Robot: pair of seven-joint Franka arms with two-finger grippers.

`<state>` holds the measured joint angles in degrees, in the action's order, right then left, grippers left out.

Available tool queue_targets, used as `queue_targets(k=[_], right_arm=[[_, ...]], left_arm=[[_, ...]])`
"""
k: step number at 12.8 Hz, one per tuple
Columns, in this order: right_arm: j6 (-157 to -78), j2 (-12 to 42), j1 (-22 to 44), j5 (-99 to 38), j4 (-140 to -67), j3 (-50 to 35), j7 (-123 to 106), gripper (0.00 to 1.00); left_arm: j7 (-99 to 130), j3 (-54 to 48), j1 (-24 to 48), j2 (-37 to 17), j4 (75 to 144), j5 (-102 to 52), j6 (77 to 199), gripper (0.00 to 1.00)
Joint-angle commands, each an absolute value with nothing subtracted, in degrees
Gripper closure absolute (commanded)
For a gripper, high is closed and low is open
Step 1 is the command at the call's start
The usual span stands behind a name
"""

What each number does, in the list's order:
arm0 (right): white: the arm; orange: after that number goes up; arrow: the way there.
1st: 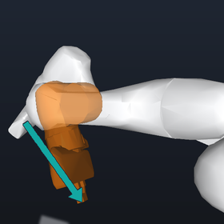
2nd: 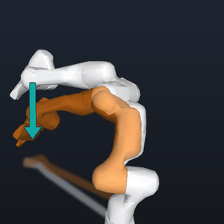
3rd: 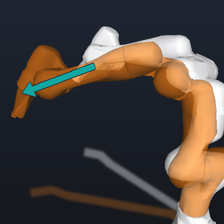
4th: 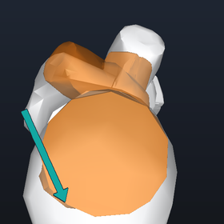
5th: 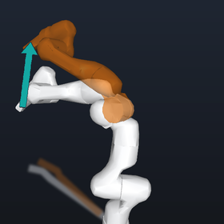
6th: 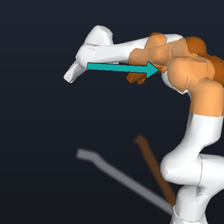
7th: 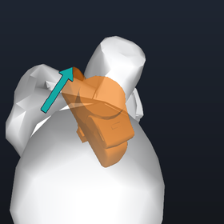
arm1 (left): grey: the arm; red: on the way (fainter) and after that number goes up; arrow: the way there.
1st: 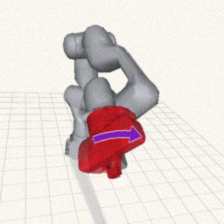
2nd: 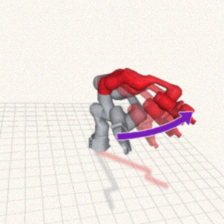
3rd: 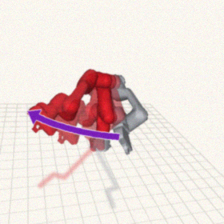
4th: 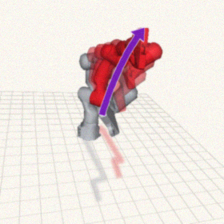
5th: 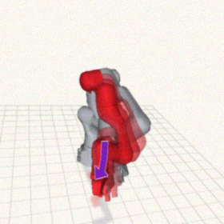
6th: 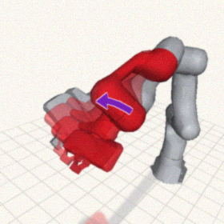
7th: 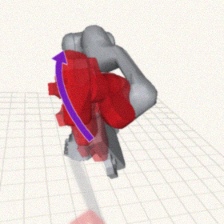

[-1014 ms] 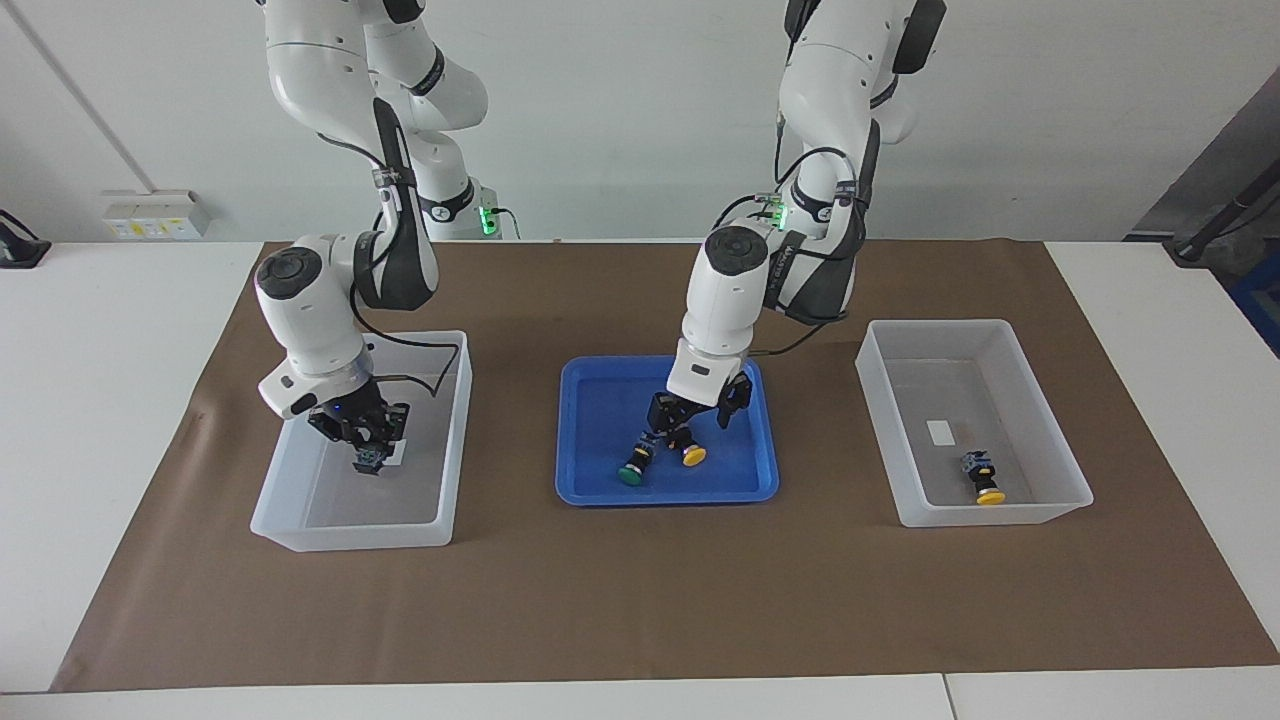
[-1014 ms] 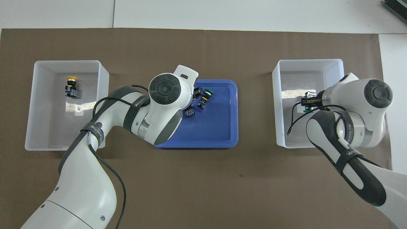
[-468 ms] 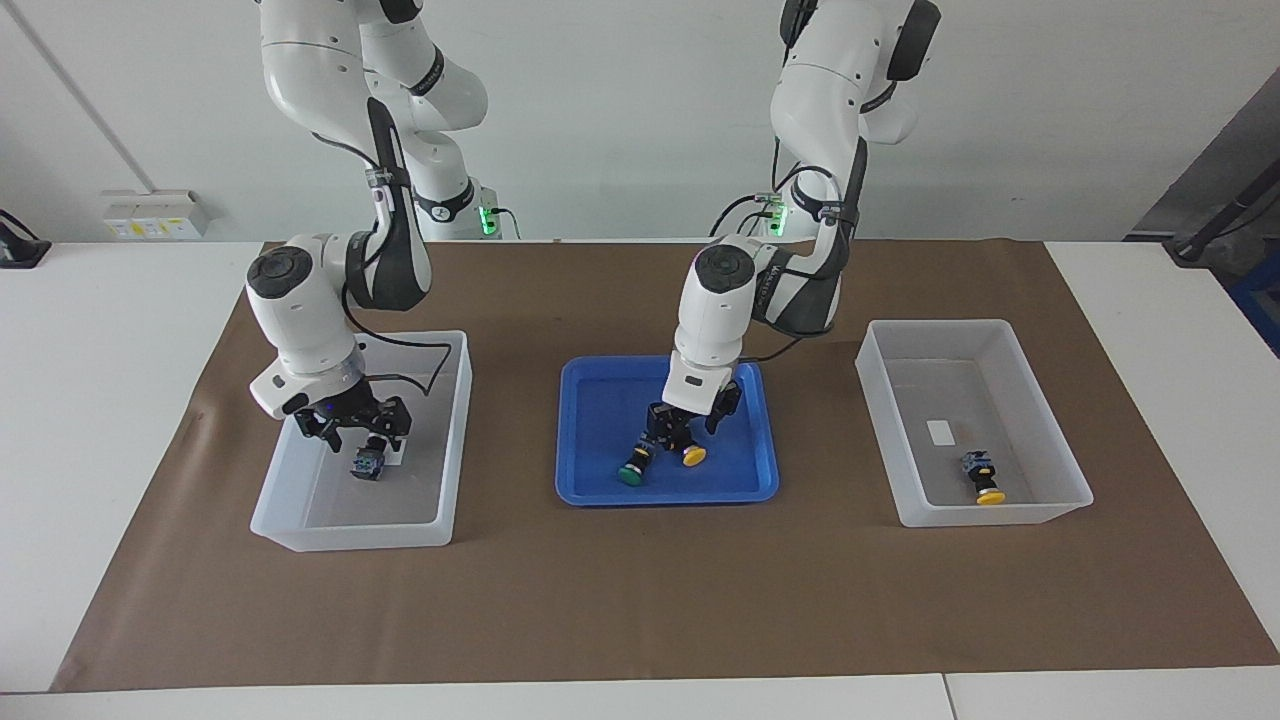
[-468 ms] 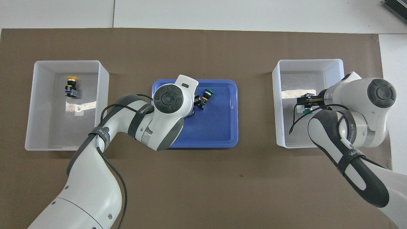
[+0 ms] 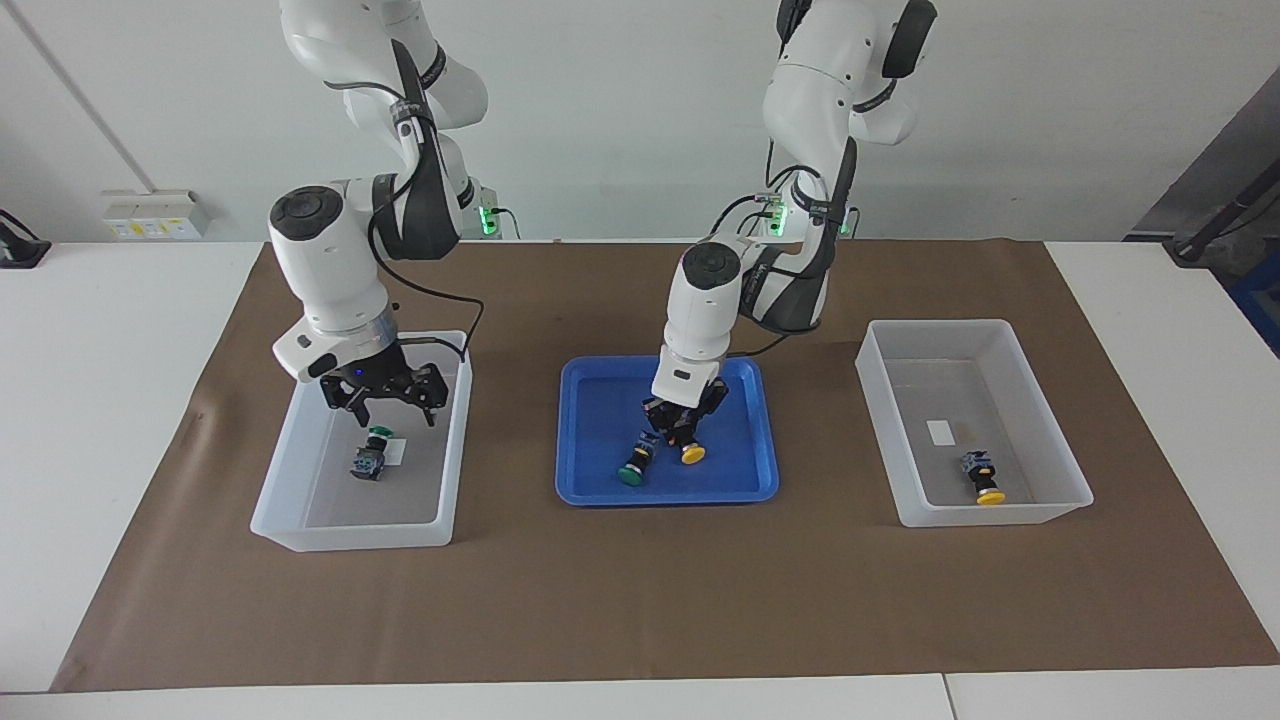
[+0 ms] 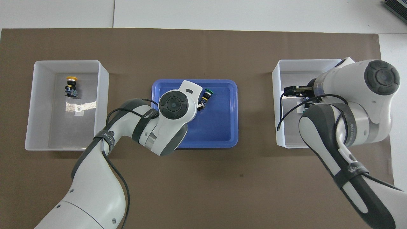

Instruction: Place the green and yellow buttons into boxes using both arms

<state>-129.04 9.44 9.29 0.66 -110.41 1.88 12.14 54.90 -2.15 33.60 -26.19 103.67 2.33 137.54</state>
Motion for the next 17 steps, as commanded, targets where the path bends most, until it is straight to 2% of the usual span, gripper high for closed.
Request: queue_targets(k=[1,4,7,9,13,17], right_arm=[[-127.8,10.5,12.3,0.2,-107.8,1.7,21.3,0.00],[-127.1,12.1,16.0,0.1,-105.3,1.7,30.2,0.00],[-127.5,19.2,21.9,0.1,-98.1,1.7,42.2,0.00],[-128.1,22.7,23.5,0.2,-94.7,1.6,48.7,0.00],[-129.8,33.4,29.3,0.4,-85.8,1.1,61.7,0.00],[-131.2,34.1,31.4,1.1,-86.5,1.1,63.8,0.00]], left_arm=[[55.8,-0.7,34.1,-22.0,105.6,4.0,135.1,1.00],[48.0,-0.8,27.5,-13.7,107.5,4.0,130.5,1.00],[35.6,-0.8,18.2,-8.8,107.2,4.0,126.7,1.00],[28.2,-0.8,12.6,-8.6,106.4,4.0,127.0,1.00],[15.1,-1.0,5.1,-8.9,107.3,3.5,131.6,1.00],[2.3,-1.1,-0.4,-10.5,109.2,1.1,133.7,1.00]])
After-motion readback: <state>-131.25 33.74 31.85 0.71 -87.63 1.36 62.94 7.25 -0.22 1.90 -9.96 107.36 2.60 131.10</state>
